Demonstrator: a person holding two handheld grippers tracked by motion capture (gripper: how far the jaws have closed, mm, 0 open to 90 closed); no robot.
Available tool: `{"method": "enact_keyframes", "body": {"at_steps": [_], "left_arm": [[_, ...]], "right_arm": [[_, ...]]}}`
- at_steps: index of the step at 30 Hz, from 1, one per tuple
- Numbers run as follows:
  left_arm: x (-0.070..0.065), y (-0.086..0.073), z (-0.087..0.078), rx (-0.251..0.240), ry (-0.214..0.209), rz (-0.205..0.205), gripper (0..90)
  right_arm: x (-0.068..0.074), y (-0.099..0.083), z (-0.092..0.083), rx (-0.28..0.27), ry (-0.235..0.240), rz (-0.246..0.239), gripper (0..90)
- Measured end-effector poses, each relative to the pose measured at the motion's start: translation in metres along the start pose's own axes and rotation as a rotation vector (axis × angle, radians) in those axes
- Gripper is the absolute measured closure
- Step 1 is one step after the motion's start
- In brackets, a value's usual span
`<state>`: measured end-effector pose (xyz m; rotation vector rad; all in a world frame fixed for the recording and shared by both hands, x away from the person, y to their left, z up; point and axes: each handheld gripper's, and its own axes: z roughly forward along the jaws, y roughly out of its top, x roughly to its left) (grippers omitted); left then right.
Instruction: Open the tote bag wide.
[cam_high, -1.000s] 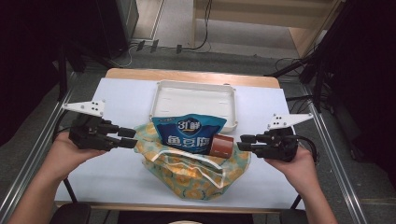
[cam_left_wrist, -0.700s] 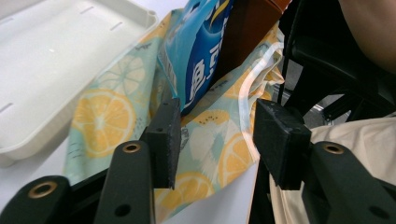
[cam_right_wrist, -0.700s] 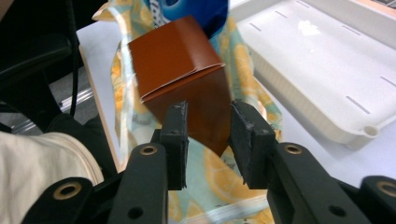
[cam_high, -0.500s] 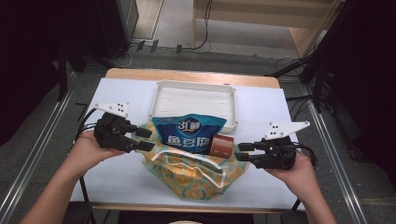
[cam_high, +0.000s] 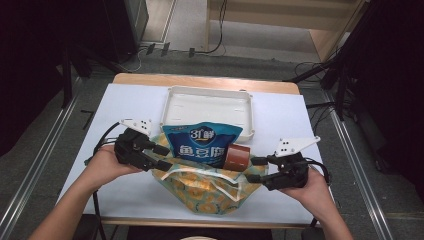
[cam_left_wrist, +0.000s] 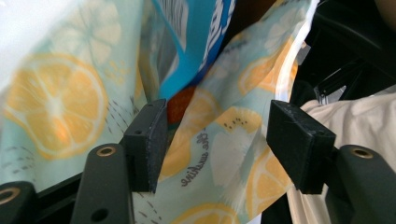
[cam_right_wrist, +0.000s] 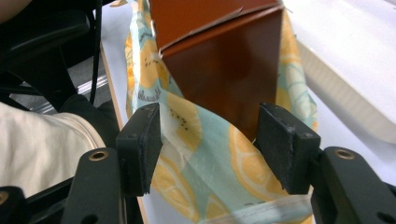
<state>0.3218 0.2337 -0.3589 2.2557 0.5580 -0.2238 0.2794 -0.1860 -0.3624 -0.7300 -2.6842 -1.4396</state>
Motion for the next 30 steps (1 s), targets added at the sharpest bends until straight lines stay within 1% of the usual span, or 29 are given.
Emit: {"method": "enact_keyframes", "body": {"at_steps": [1, 2, 3, 4, 5, 6, 7, 8, 10, 11, 13, 14, 16, 17, 18, 19, 20, 21, 22, 23, 24, 29, 30], "left_arm": [[0.000, -0.002, 0.002, 0.005, -0.003, -0.004, 40.2], [0.001, -0.004, 0.003, 0.014, 0.004, 0.001, 40.7], [0.001, -0.006, 0.005, 0.010, 0.004, 0.003, 41.1], [0.002, -0.008, 0.006, 0.011, 0.003, -0.002, 41.7], [0.002, -0.009, 0.008, 0.016, 0.004, -0.007, 42.1], [0.002, -0.010, 0.009, 0.020, 0.009, -0.003, 43.7], [0.002, -0.012, 0.011, 0.017, 0.015, 0.002, 45.5], [0.002, -0.012, 0.011, 0.028, 0.017, 0.008, 47.7], [0.000, -0.014, 0.013, 0.038, 0.030, 0.027, 56.1], [-0.001, -0.014, 0.015, 0.038, 0.033, 0.029, 56.4], [-0.001, -0.015, 0.016, 0.046, 0.035, 0.025, 61.1], [0.001, -0.016, 0.019, 0.056, 0.039, 0.008, 61.9], [0.002, -0.017, 0.021, 0.064, 0.039, 0.007, 69.5], [0.002, -0.018, 0.022, 0.068, 0.040, 0.001, 72.8], [0.002, -0.018, 0.022, 0.065, 0.033, -0.004, 77.5], [0.002, -0.018, 0.022, 0.058, 0.036, -0.003, 81.1], [0.002, -0.019, 0.022, 0.057, 0.031, -0.006, 85.7], [0.002, -0.019, 0.021, 0.050, 0.027, -0.009, 88.8], [0.002, -0.019, 0.020, 0.042, 0.018, -0.013, 90.0], [0.002, -0.020, 0.018, 0.037, -0.004, -0.025, 90.0], [0.000, -0.020, 0.016, 0.032, -0.002, -0.021, 90.0], [-0.011, -0.021, 0.006, -0.005, -0.030, -0.001, 90.0], [-0.013, -0.022, 0.004, -0.015, -0.050, 0.000, 90.0]], "right_arm": [[0.000, -0.001, 0.001, 0.002, -0.001, -0.003, 42.6], [0.001, -0.002, 0.002, 0.004, -0.004, -0.006, 45.2], [0.001, -0.003, 0.004, 0.009, -0.008, -0.007, 48.0], [0.001, -0.003, 0.005, 0.010, -0.016, -0.018, 50.5], [0.001, -0.004, 0.006, 0.017, -0.016, -0.021, 55.6], [0.002, -0.004, 0.008, 0.023, -0.019, -0.022, 61.2], [0.003, -0.004, 0.008, 0.032, -0.020, -0.018, 66.0], [0.003, -0.004, 0.010, 0.041, -0.020, -0.013, 70.7], [0.004, -0.004, 0.012, 0.054, -0.027, -0.004, 78.8], [0.004, -0.004, 0.013, 0.061, -0.026, 0.004, 80.1], [0.004, -0.004, 0.014, 0.062, -0.017, 0.010, 83.9], [0.004, -0.003, 0.014, 0.060, -0.015, 0.005, 85.5], [0.004, -0.003, 0.014, 0.062, -0.015, 0.005, 86.4], [0.005, -0.004, 0.014, 0.063, -0.014, 0.008, 87.0], [0.005, -0.004, 0.014, 0.061, -0.016, 0.006, 87.6], [0.005, -0.004, 0.013, 0.059, -0.016, 0.005, 88.2], [0.005, -0.005, 0.013, 0.056, -0.013, 0.005, 89.4], [0.005, -0.005, 0.012, 0.055, -0.014, 0.012, 90.0], [0.005, -0.006, 0.012, 0.055, -0.013, 0.012, 90.0], [0.005, -0.006, 0.011, 0.056, -0.009, 0.021, 90.0], [0.005, -0.007, 0.011, 0.055, 0.002, 0.029, 90.0], [0.009, -0.009, 0.009, 0.062, 0.010, 0.021, 90.0], [0.009, -0.010, 0.009, 0.061, 0.009, 0.019, 90.0]]}}
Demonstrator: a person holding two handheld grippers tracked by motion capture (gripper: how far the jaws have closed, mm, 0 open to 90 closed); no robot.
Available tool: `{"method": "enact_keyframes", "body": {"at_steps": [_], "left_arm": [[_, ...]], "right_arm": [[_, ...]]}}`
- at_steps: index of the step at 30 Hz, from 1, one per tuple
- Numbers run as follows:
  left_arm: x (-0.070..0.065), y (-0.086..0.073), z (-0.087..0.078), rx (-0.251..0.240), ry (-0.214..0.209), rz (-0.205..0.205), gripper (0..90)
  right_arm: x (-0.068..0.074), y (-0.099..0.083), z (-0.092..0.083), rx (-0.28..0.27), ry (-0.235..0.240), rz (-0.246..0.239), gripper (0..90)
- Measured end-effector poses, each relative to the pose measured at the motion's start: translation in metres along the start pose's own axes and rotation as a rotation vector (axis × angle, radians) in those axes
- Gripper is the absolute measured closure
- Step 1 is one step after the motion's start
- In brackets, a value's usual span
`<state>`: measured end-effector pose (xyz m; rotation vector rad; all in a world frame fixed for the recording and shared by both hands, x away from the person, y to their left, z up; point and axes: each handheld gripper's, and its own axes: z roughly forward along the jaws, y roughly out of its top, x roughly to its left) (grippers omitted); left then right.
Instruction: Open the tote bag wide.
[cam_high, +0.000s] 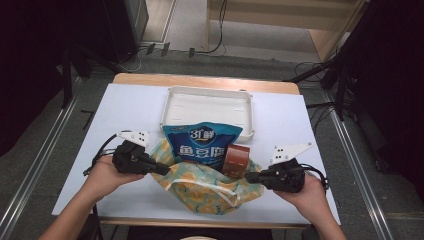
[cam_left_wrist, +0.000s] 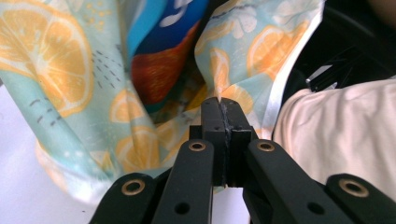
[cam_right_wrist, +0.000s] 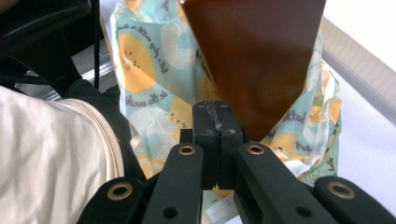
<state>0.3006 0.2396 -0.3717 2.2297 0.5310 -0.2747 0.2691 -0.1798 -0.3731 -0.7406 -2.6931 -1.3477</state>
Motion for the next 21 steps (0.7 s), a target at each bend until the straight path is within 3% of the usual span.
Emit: {"method": "enact_keyframes", "body": {"at_steps": [7, 11, 21], "left_arm": [[-0.017, -0.009, -0.002, -0.007, -0.032, 0.020, 90.0], [-0.014, -0.018, 0.001, -0.026, -0.047, -0.010, 90.0], [-0.006, -0.035, 0.018, -0.016, -0.060, -0.059, 90.0]], "right_arm": [[0.005, -0.005, -0.001, 0.010, 0.004, 0.006, 90.0], [0.004, -0.012, 0.003, 0.014, 0.013, 0.030, 90.0], [0.000, -0.032, 0.023, 0.023, 0.029, 0.082, 90.0]]}}
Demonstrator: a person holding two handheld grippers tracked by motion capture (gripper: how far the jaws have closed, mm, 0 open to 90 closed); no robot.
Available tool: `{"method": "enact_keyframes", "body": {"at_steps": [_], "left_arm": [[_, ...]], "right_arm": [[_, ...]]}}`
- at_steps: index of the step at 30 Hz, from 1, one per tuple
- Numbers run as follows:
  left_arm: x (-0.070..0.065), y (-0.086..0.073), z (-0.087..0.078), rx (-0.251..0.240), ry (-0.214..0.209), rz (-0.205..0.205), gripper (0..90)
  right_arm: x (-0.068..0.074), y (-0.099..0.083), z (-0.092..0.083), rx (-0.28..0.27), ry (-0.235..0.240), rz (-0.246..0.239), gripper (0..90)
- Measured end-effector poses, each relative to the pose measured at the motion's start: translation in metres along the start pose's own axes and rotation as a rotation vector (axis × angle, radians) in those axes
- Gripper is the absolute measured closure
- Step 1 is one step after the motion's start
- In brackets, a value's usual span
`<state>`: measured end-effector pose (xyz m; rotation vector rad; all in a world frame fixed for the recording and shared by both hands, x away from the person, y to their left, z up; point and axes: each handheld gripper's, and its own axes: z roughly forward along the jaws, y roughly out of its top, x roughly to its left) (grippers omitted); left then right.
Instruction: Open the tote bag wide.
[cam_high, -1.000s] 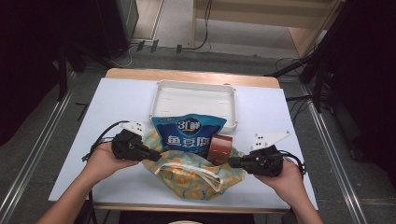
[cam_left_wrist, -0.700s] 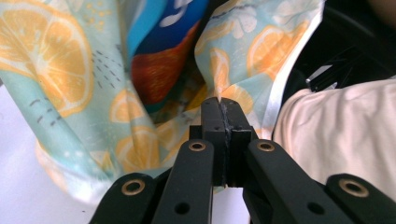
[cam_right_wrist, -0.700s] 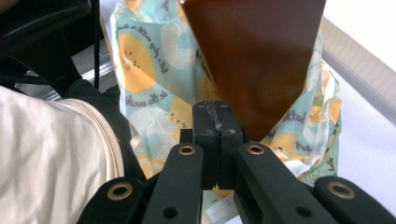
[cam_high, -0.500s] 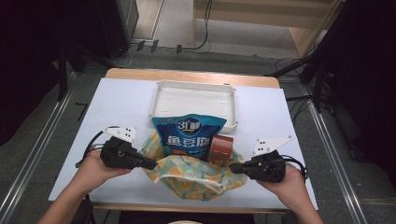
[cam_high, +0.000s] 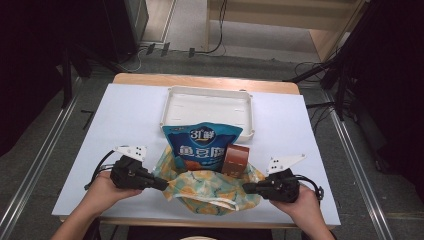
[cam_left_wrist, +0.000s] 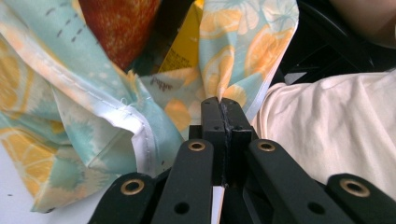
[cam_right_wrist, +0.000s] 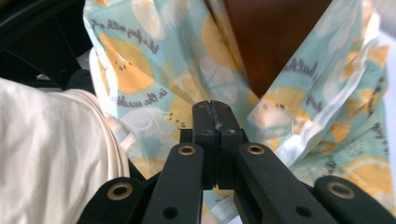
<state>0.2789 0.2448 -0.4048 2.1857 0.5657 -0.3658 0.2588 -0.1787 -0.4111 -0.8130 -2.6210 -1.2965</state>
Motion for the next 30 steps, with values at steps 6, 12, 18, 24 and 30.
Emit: {"method": "enact_keyframes", "body": {"at_steps": [6, 12, 18, 24, 30], "left_arm": [[0.005, -0.008, 0.010, 0.013, -0.013, -0.020, 90.0], [0.008, -0.013, 0.017, 0.008, -0.015, -0.032, 90.0], [0.010, -0.015, 0.023, 0.013, -0.022, -0.025, 90.0], [0.020, -0.022, 0.026, -0.009, -0.011, -0.041, 89.4], [0.025, -0.022, 0.031, 0.014, -0.008, -0.062, 89.3]], "right_arm": [[-0.003, -0.009, 0.010, 0.014, 0.000, 0.010, 90.0], [-0.007, -0.015, 0.019, 0.032, 0.002, 0.023, 90.0], [-0.009, -0.019, 0.026, 0.061, -0.001, 0.024, 90.0], [-0.012, -0.023, 0.035, 0.083, -0.004, 0.012, 90.0], [-0.013, -0.026, 0.044, 0.092, -0.003, -0.038, 90.0]]}}
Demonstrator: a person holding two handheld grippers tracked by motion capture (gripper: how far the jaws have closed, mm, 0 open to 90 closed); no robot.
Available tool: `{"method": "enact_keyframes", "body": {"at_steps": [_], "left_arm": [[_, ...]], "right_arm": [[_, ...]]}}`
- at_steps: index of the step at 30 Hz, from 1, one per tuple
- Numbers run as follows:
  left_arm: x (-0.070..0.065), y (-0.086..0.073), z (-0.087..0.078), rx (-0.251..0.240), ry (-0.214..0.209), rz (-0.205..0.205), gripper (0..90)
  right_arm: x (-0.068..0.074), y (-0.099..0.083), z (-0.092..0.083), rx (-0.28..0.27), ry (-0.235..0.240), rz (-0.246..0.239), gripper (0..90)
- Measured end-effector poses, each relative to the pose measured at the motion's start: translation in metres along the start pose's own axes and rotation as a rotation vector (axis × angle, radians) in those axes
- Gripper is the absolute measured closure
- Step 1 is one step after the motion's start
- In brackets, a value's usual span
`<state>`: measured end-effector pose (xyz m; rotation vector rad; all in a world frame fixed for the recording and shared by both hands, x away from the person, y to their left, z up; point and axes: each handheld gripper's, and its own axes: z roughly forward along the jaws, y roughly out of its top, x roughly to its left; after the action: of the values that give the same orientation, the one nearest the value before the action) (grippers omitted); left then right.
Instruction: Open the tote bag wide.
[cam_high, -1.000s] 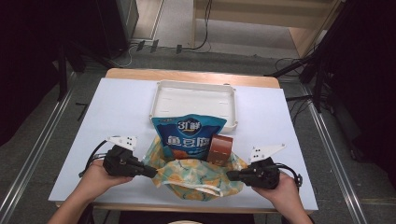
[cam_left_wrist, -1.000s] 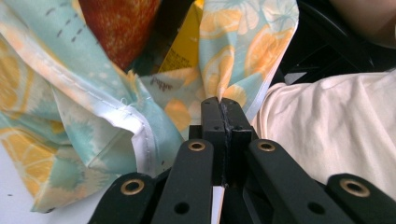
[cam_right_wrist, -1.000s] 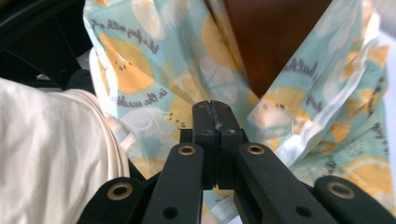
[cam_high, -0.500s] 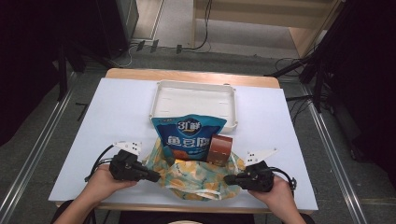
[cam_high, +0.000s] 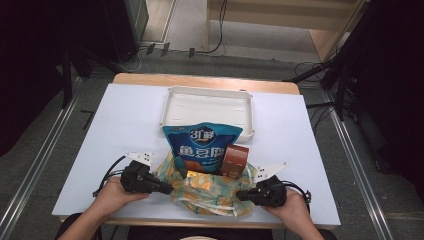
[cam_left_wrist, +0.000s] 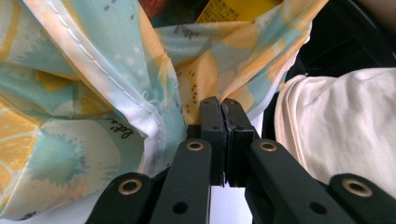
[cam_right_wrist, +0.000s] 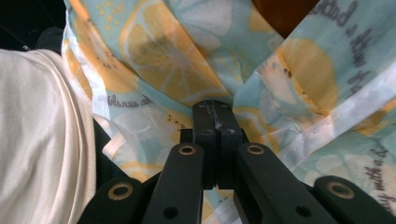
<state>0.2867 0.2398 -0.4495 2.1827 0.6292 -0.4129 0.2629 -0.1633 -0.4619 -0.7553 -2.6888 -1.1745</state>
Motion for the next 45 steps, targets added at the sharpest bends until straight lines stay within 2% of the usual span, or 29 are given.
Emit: {"method": "enact_keyframes", "body": {"at_steps": [3, 6, 9, 12, 17, 20, 23, 25, 29, 33, 38, 42, 45], "left_arm": [[-0.002, 0.000, -0.005, -0.009, 0.006, 0.008, 87.8], [-0.007, 0.001, -0.013, -0.011, 0.032, 0.020, 82.1], [-0.014, 0.003, -0.022, -0.024, 0.057, 0.048, 76.3], [-0.020, 0.007, -0.033, -0.054, 0.052, 0.063, 71.1], [-0.029, 0.012, -0.044, -0.075, 0.055, 0.077, 65.0], [-0.032, 0.015, -0.048, -0.095, 0.048, 0.075, 63.3], [-0.035, 0.023, -0.048, -0.072, 0.078, 0.089, 61.3], [-0.036, 0.029, -0.048, -0.075, 0.073, 0.089, 59.5], [-0.039, 0.042, -0.043, -0.073, 0.066, 0.091, 52.6], [-0.039, 0.050, -0.035, -0.068, 0.071, 0.096, 48.2], [-0.038, 0.050, -0.019, -0.028, 0.060, 0.088, 47.6], [-0.036, 0.045, -0.011, -0.012, 0.061, 0.085, 48.7], [-0.033, 0.041, -0.008, 0.003, 0.056, 0.078, 53.8]], "right_arm": [[0.001, 0.001, -0.002, 0.001, 0.017, 0.000, 90.0], [0.004, 0.000, -0.010, -0.032, 0.028, -0.012, 82.0], [0.007, -0.001, -0.020, -0.058, 0.032, -0.015, 76.9], [0.011, 0.001, -0.030, -0.083, 0.035, -0.015, 74.1], [0.019, 0.007, -0.043, -0.136, 0.029, -0.041, 70.1], [0.019, 0.013, -0.046, -0.142, 0.014, -0.049, 67.9], [0.016, 0.018, -0.046, -0.149, 0.004, -0.040, 63.7], [0.013, 0.021, -0.044, -0.152, -0.008, -0.046, 59.4], [0.006, 0.024, -0.039, -0.146, -0.006, -0.027, 48.0], [0.003, 0.026, -0.034, -0.145, -0.004, -0.033, 42.4], [0.000, 0.027, -0.024, -0.116, -0.014, -0.024, 35.9], [-0.002, 0.026, -0.018, -0.104, -0.015, -0.027, 35.7], [-0.004, 0.025, -0.018, -0.109, -0.002, -0.015, 37.7]]}}
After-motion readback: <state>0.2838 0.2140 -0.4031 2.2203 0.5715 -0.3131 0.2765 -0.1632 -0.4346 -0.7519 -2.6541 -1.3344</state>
